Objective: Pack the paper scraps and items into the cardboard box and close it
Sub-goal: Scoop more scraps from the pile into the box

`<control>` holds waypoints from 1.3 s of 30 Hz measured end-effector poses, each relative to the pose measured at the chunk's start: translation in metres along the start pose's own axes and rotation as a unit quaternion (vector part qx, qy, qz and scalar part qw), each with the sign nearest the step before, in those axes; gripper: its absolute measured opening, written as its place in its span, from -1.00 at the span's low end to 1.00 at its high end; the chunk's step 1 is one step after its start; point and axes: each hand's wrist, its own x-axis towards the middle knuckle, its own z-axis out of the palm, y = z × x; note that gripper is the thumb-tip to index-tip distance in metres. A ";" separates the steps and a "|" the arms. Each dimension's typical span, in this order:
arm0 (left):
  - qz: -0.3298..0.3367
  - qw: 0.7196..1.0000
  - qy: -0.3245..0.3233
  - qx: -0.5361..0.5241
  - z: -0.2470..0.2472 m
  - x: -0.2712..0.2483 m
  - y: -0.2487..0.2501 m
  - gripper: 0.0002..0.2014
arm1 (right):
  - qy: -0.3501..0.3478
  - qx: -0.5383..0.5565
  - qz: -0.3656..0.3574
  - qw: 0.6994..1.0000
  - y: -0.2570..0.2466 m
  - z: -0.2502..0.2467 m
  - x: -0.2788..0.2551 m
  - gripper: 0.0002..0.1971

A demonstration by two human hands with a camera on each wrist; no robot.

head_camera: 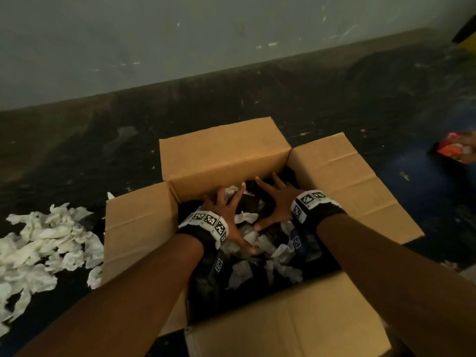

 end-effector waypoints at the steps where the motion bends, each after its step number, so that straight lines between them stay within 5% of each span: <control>1: 0.000 1.000 -0.005 0.004 0.009 0.004 -0.004 0.61 | -0.007 0.008 0.008 1.000 0.001 0.010 0.006 0.37; 7: -0.033 0.996 -0.044 -0.065 0.043 0.010 -0.014 0.63 | -0.071 0.042 0.019 0.996 0.004 0.062 0.029 0.28; 15: 0.011 0.999 -0.022 -0.049 -0.001 -0.014 -0.005 0.57 | 0.018 0.036 -0.009 0.999 -0.007 -0.001 -0.021 0.21; 19: 0.073 0.992 0.075 -0.074 -0.033 -0.045 0.002 0.37 | 0.149 0.018 -0.035 0.988 -0.025 -0.028 -0.053 -0.32; 22: 0.102 0.967 0.223 -0.069 -0.048 -0.073 -0.006 0.07 | 0.269 0.018 -0.073 0.960 -0.049 -0.037 -0.076 -0.35; 29: 0.088 0.914 0.380 -0.114 -0.043 -0.147 -0.091 -0.13 | 0.388 0.028 -0.191 0.901 -0.168 -0.038 -0.091 -0.25; 39: -0.056 0.875 0.449 -0.171 0.027 -0.265 -0.277 -0.22 | 0.319 0.025 -0.304 0.897 -0.383 0.021 -0.067 -0.24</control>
